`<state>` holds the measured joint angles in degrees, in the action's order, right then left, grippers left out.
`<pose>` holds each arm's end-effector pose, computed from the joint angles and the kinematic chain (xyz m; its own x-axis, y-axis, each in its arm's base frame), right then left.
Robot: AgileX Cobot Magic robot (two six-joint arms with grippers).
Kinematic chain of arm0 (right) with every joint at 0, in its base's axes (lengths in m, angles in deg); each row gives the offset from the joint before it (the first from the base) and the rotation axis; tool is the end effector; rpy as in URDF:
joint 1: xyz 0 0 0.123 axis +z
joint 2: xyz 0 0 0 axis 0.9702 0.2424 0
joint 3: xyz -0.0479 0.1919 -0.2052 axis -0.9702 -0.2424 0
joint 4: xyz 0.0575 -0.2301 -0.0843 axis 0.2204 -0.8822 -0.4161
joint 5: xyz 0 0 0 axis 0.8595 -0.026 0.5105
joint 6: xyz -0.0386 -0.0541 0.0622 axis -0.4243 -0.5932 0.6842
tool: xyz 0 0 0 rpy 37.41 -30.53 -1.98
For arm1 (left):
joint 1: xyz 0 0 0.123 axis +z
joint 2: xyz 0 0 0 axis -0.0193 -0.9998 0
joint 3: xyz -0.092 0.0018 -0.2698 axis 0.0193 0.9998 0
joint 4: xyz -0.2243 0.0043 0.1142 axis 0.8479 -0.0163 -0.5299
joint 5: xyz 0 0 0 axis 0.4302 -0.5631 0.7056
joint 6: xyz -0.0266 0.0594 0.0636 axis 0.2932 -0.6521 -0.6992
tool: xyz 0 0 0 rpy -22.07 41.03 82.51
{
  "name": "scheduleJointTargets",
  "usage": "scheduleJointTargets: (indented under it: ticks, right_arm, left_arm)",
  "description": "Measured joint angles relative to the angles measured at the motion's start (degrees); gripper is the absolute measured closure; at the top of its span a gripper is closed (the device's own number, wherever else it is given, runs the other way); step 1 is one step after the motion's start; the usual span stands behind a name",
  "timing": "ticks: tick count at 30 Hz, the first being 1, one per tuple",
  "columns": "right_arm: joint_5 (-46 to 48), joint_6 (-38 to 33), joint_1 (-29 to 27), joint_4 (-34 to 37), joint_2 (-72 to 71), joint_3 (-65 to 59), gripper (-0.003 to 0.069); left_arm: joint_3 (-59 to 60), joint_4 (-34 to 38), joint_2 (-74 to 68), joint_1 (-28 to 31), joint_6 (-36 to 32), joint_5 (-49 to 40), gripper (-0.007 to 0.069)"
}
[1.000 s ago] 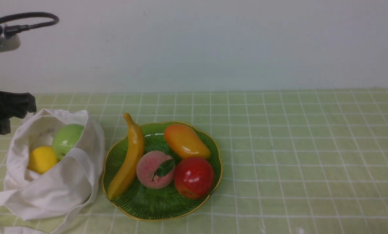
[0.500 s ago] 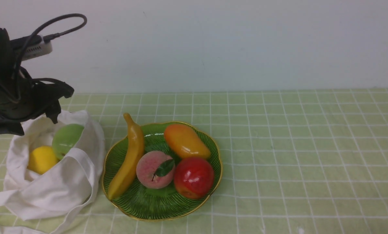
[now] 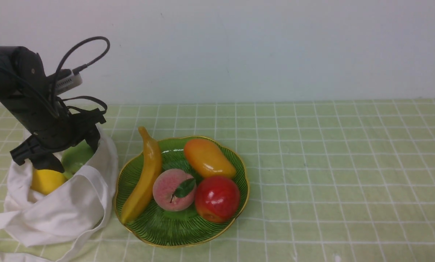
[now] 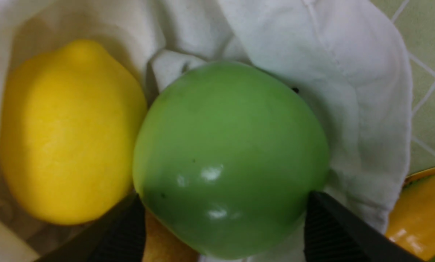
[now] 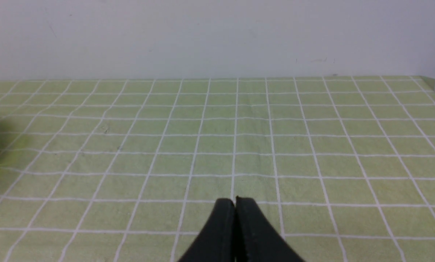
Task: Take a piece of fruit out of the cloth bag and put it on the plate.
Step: Use the left arm to grab an apple from the bag
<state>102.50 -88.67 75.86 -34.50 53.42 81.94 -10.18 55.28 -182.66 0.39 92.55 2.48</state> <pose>0.0530 -0.0003 0.1721 -0.2909 0.0134 -0.9567 0.0077 0.9999 0.0116 0.3683 -0.0034 0.2174 -0.7927 -0.5566 -0.2486 -0.5345 0.8307 -0.1554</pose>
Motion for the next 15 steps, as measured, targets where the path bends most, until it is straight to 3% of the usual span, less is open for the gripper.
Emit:
scheduleJointTargets:
  ticks: [10,15]
  right_arm:
    - [0.0,0.0,0.0,0.0,0.0,0.0,0.0673]
    - [0.0,0.0,0.0,0.0,0.0,0.0,0.0673]
  left_arm:
    - [-0.3,-6.7,-3.2,-0.8,-3.0,1.1,0.0092]
    - [-0.3,-10.3,-4.4,-1.9,-3.3,1.7,0.0028]
